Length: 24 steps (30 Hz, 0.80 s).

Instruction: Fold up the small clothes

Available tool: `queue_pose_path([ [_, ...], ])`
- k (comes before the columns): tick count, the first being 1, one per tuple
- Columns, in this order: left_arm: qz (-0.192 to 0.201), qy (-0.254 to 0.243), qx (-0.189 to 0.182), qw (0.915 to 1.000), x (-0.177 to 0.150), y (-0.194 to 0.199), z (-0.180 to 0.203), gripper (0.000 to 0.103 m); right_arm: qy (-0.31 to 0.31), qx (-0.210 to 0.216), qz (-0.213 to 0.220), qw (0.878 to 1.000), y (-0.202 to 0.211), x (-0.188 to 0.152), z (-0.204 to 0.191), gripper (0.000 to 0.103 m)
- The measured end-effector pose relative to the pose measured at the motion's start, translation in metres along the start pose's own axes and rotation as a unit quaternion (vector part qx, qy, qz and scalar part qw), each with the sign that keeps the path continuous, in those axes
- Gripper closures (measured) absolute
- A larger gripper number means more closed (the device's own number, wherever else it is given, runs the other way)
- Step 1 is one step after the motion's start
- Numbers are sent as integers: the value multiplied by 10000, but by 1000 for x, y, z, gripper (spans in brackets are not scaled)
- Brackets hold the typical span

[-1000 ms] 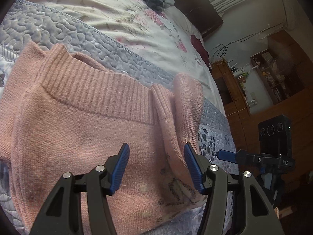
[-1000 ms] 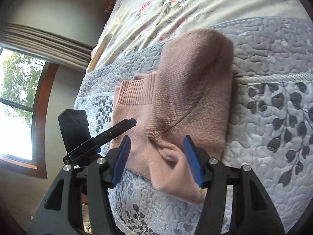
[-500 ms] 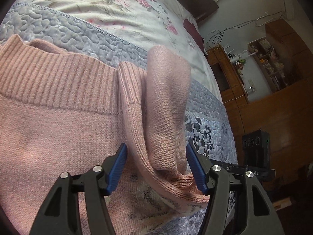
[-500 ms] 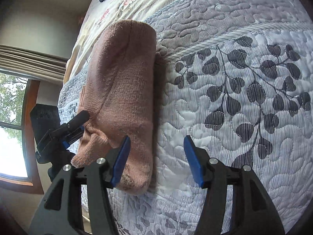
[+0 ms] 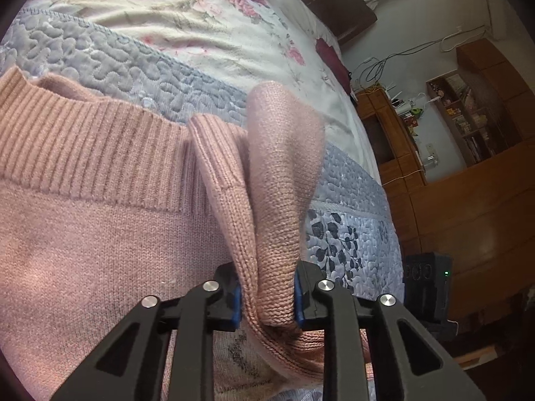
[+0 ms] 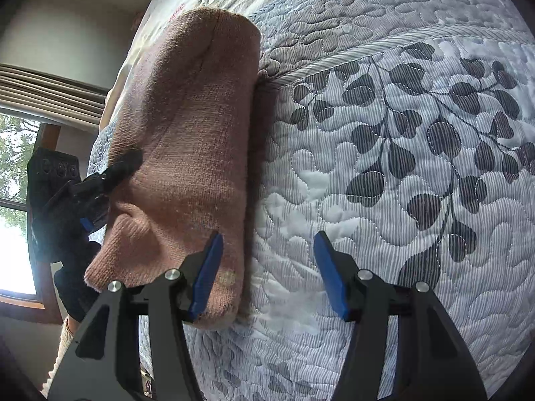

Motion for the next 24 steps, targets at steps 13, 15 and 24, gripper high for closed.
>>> queue_pose_path([
  [13, 663, 43, 46, 9978, 53, 105, -42, 83, 171, 159, -60, 9997, -4, -25, -30, 44],
  [15, 759, 47, 94, 9971, 61, 119, -53, 83, 247, 193, -96, 9995, -8, -28, -38, 44],
  [24, 947, 311, 513, 9937, 74, 161, -126, 83, 763, 341, -290, 9961, -29, -40, -76, 42],
])
Point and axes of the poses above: each gripper's, at about its wrist camera, not at the fingertips, and y roughly against the way its jaws point, z to its right, x to its top, the point moved 8 cm from there along -y, roughly the way its jaws point, and after that the axes turned 14 degrees about z, right-handed, at the moved point
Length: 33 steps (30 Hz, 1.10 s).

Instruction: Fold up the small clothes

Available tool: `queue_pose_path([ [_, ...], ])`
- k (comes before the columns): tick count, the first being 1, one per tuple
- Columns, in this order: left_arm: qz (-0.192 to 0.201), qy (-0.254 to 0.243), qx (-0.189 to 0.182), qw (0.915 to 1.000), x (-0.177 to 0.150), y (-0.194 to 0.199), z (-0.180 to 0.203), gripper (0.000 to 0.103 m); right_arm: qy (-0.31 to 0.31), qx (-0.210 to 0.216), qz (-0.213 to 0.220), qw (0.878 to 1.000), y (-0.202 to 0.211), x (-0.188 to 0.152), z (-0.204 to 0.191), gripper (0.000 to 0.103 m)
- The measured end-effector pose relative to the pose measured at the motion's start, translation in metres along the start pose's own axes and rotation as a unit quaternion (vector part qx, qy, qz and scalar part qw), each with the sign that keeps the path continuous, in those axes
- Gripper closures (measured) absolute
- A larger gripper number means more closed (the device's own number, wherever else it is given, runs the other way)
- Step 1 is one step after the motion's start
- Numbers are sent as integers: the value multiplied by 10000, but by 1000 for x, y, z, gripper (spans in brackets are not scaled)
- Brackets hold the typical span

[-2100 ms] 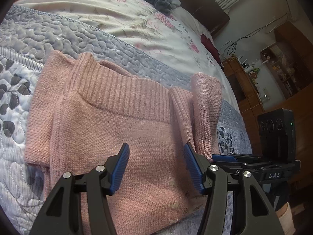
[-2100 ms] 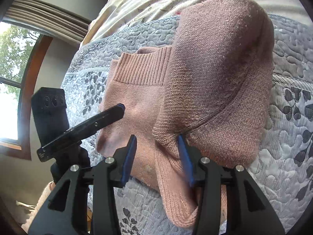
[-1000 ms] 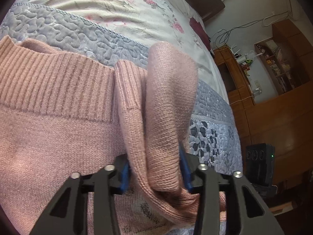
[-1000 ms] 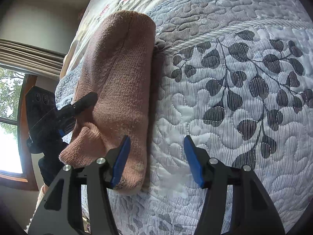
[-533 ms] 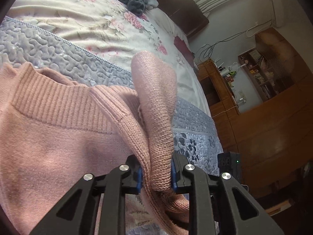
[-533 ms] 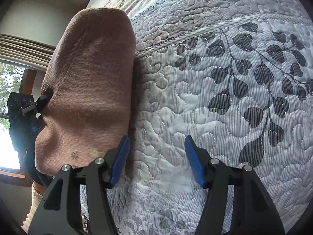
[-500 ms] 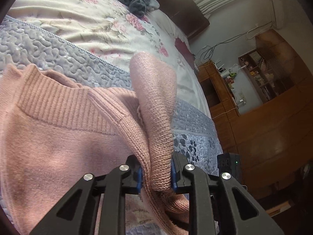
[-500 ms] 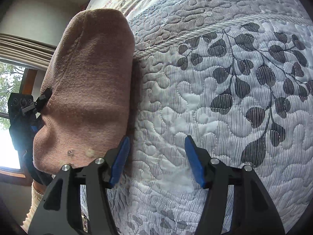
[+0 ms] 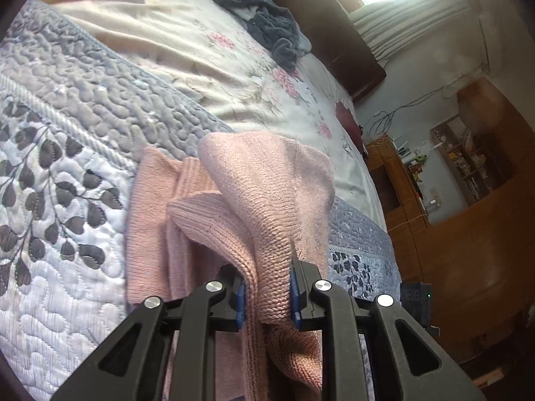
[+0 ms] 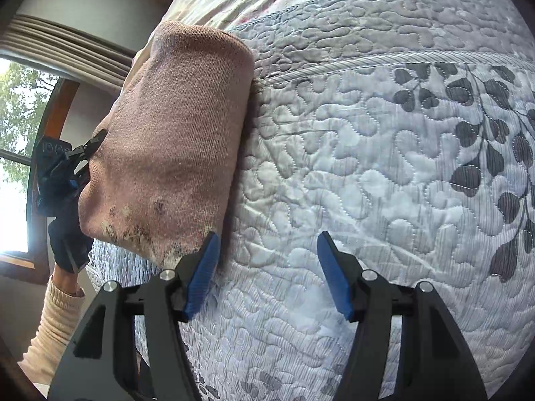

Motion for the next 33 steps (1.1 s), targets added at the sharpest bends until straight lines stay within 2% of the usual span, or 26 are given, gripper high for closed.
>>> queue_pose_path([
  [2, -64, 70, 92, 9999, -5, -3, -16, 83, 82, 41, -47, 9999, -4, -2, -9, 42],
  [6, -311, -106, 446, 9985, -22, -16, -43, 83, 175, 129, -106, 9997, -13, -5, -24, 42],
  [11, -274, 82, 373, 9989, -28, -17, -56, 81, 299, 168, -175, 9993, -21, -11, -36, 41],
  [13, -327, 73, 462, 9984, -28, -13, -56, 76, 316, 168, -188, 9992, -22, -12, -38, 41],
  [16, -299, 21, 578, 9979, -27, 8, -49, 74, 261, 253, -177, 9992, -25, -13, -43, 40],
  [18, -270, -190, 683, 9971, -31, 28, -38, 66, 271, 282, -180, 9991, -27, -15, -46, 39],
  [21, -324, -458, 551, 9969, -48, 55, -10, 56, 305, 316, -189, 9989, -31, -18, -52, 38],
  [23, -303, -710, 463, 9959, -61, 67, 9, 54, 280, 376, -189, 9987, -33, -20, -57, 38],
  [24, -350, -824, 476, 9948, -68, 70, 15, 48, 266, 389, -187, 9987, -34, -21, -60, 38],
  [26, -518, -1010, 802, 9903, -82, 68, 15, 45, 228, 398, -189, 9988, -36, -23, -63, 38],
  [27, -598, -1026, 809, 9896, -87, 65, 15, 45, 211, 419, -200, 9987, -36, -24, -65, 37],
  [29, -723, -1007, 854, 9886, -97, 57, 11, 48, 227, 419, -202, 9987, -38, -24, -69, 37],
  [30, -785, -997, 901, 9878, -101, 54, 7, 63, 250, 403, -200, 9987, -38, -23, -69, 37],
  [31, -861, -908, 844, 9885, -105, 52, 5, 93, 273, 387, -198, 9987, -38, -23, -69, 37],
  [33, -770, -523, 619, 9937, -105, 57, -1, 95, 311, 371, -190, 9986, -37, -21, -69, 37],
])
Point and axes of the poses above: each gripper's, at about its wrist camera, not at the fingertips, and y roughly against the way its jaws point, z to its right, x to its top, the point moved 8 cm from there along -y, roughly the way its jaws point, and after that the axes turned 14 degrees about z, right-handed, at the moved point
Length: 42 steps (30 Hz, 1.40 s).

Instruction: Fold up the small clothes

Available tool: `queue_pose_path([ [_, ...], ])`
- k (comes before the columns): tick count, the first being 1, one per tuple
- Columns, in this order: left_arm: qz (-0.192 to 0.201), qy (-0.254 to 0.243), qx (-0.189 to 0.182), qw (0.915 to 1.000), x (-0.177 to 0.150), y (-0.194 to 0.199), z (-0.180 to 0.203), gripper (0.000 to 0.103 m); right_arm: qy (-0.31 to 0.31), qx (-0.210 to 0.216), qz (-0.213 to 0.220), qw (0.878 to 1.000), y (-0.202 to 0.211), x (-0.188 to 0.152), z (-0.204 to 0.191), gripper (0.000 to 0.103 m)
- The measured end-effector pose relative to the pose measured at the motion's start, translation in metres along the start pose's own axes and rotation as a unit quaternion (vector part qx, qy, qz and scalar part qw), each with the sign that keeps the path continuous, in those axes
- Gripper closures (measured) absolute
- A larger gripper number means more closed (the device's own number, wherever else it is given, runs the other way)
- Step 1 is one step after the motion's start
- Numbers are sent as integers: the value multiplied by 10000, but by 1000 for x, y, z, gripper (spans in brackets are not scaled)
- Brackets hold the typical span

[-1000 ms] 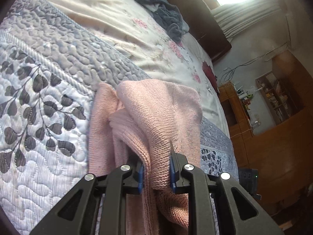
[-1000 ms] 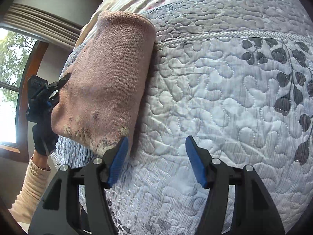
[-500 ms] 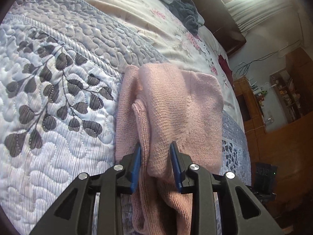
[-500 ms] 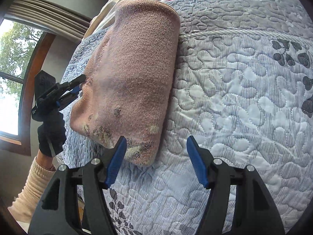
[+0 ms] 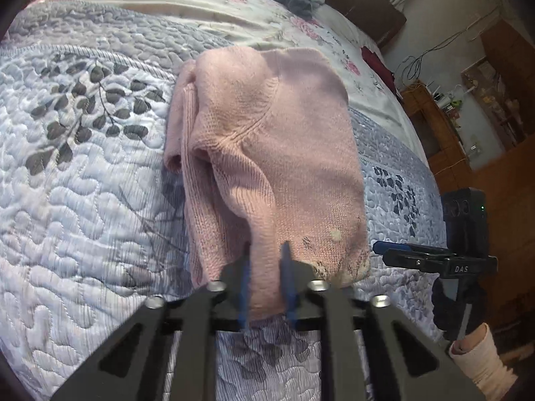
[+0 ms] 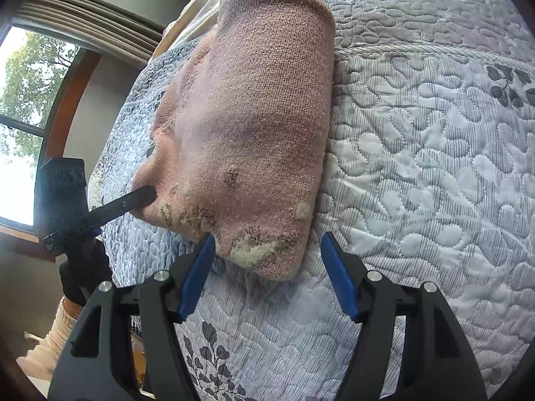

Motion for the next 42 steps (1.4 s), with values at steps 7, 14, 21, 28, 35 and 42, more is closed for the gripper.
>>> queue_pose_path([
  [7, 93, 707, -34, 9975, -11, 5, -45, 95, -111, 93, -29, 9999, -4, -8, -1, 36],
  [14, 185, 436, 22, 9989, -4, 1, -35, 93, -238, 194, -277, 9991, -28, -20, -4, 47],
  [21, 149, 527, 199, 9983, -14, -6, -61, 71, -300, 21, -350, 9989, -29, -32, 11, 80],
  [28, 98, 389, 320, 9987, -9, 0, -50, 66, -78, -85, -443, 9989, -25, -24, 7, 70],
  [35, 459, 453, 135, 9978, 37, 12, -40, 48, 197, -205, 73, 9996, 3, 10, 6, 41],
  [42, 340, 727, 187, 9966, 79, -22, -59, 42, -63, 37, 312, 9995, 5, 47, 11, 40],
])
Point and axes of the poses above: each gripper's, at about its wrist camera, not at the fingertips, and y roughly against the way its jaws point, z to its right, x to its top, the point moved 8 cm from there along -y, roughly the way its jaws point, and after that the axes turned 14 degrees about z, right-handed, at the moved point
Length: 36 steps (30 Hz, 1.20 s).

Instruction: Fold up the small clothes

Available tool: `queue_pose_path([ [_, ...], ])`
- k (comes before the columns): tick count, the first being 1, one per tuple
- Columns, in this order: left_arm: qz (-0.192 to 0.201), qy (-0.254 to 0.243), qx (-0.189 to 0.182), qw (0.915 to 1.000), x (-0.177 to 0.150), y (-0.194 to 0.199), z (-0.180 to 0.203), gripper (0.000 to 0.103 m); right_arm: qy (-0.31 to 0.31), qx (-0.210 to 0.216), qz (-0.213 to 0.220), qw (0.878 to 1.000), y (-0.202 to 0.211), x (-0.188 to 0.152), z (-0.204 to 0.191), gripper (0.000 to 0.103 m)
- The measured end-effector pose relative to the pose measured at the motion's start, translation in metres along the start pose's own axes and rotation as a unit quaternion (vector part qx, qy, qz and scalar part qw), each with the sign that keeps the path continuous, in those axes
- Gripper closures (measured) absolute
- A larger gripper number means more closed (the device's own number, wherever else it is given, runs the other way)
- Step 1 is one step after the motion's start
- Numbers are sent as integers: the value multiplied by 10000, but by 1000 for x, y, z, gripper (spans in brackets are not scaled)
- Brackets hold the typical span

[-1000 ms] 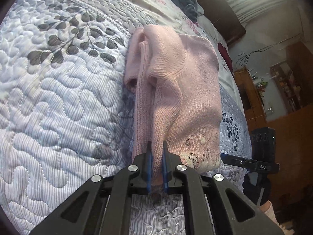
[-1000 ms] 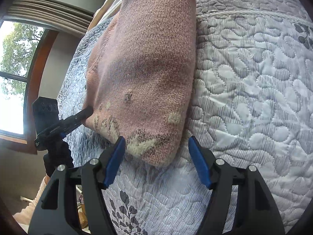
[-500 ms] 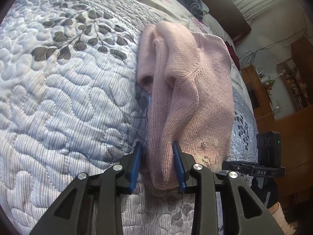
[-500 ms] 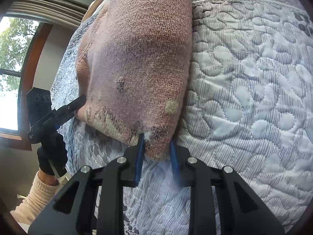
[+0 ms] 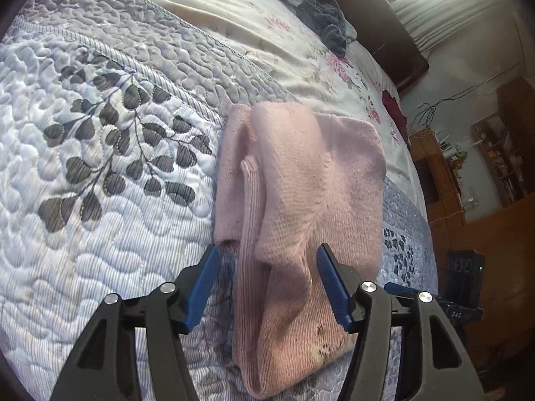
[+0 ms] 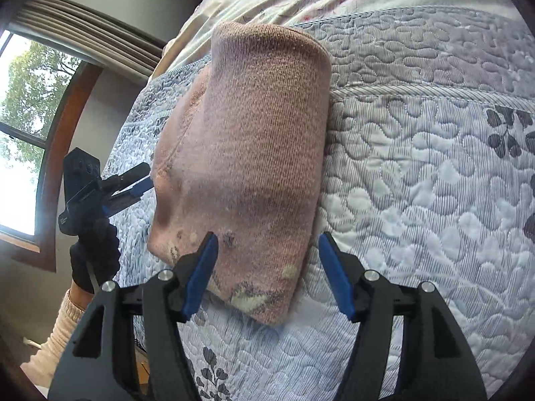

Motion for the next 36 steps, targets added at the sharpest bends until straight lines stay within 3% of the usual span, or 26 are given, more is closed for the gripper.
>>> queue_pose_path([
  [10, -254, -81, -195, 9995, 5, -44, -4, 40, -109, 116, -15, 9999, -22, 18, 6, 36],
  [14, -322, -48, -623, 9975, 4, -54, 5, 39, -290, 277, -27, 9992, -31, 22, 10, 34],
  [20, -527, -461, -676, 9953, -4, -73, 12, 30, -534, 405, -82, 9977, -56, 28, 18, 21],
  [22, -594, -670, -692, 9936, -6, -80, 18, 22, -689, 556, -114, 9960, -65, 28, 19, 16],
  [25, -571, -976, -598, 9918, -10, -83, 27, 20, -980, 897, -184, 9910, -81, 27, 14, 16],
  [26, -534, -1031, -593, 9915, -11, -83, 30, 20, -977, 892, -139, 9911, -83, 29, 11, 17],
  [29, -422, -1222, -521, 9902, -15, -78, 32, 33, -883, 925, -3, 9918, -81, 29, 5, 34],
  [31, -367, -1020, -642, 9920, -13, -72, 29, 48, -921, 1031, 35, 9904, -71, 25, 3, 48],
  [33, -361, -694, -940, 9925, -11, -65, 32, 56, -826, 1079, 55, 9907, -61, 24, -3, 53],
  [36, -340, -554, -1240, 9902, -15, -55, 51, 59, -681, 1198, 126, 9904, -38, 24, -15, 57],
])
Point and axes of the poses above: each gripper's, at about its wrist camera, not at the fingertips, and y roughly against the way its jaws point, z to its right, x to its top, the point moved 8 cm from there along -y, roughly the way its jaws point, and after that the axes turned 14 degrees about z, right-handed, at the moved point
